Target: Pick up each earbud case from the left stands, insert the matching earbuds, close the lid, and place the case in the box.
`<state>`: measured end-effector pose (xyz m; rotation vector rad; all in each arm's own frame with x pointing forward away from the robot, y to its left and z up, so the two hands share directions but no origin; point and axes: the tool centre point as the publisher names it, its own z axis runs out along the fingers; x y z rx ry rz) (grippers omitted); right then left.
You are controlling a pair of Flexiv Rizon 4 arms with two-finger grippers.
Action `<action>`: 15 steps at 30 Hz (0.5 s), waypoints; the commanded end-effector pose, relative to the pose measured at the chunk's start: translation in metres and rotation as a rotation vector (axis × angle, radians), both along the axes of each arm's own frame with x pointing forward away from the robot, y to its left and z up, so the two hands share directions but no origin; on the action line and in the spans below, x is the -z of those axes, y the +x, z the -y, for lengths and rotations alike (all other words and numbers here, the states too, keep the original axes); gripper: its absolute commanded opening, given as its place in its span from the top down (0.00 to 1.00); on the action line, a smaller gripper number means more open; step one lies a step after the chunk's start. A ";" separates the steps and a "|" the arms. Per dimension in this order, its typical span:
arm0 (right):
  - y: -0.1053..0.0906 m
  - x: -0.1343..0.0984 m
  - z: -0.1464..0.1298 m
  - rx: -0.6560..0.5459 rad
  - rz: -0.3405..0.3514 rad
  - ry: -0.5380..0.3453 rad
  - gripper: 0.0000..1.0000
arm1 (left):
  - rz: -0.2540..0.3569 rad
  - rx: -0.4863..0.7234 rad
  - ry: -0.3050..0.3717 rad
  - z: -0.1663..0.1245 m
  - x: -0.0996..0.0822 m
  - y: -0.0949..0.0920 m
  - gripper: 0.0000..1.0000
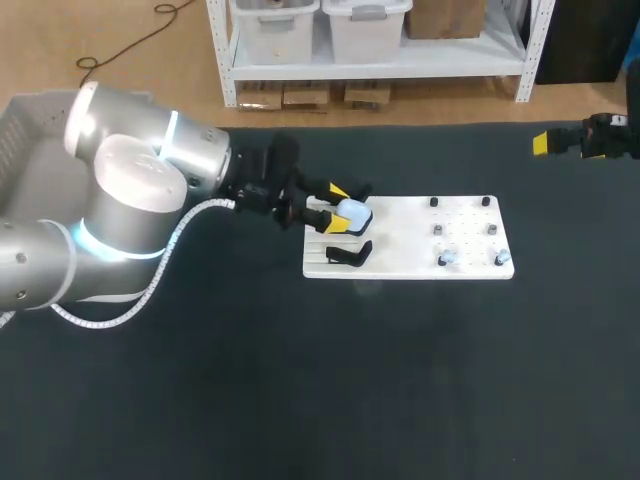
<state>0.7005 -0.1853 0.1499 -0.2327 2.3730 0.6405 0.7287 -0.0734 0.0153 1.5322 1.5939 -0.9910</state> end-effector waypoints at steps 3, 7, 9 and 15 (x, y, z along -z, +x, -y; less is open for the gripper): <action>0.000 0.000 0.000 -0.001 0.000 0.001 0.00 | -0.003 0.003 -0.009 0.001 -0.001 -0.003 0.47; 0.000 0.000 0.000 -0.001 0.000 0.001 0.00 | -0.012 0.003 -0.010 0.000 0.000 -0.005 0.43; 0.000 0.000 0.000 -0.001 0.000 0.001 0.00 | -0.019 0.000 -0.013 0.000 0.000 -0.006 0.42; 0.000 0.000 0.000 -0.001 0.000 0.001 0.00 | -0.029 -0.011 -0.024 0.000 0.003 -0.008 0.40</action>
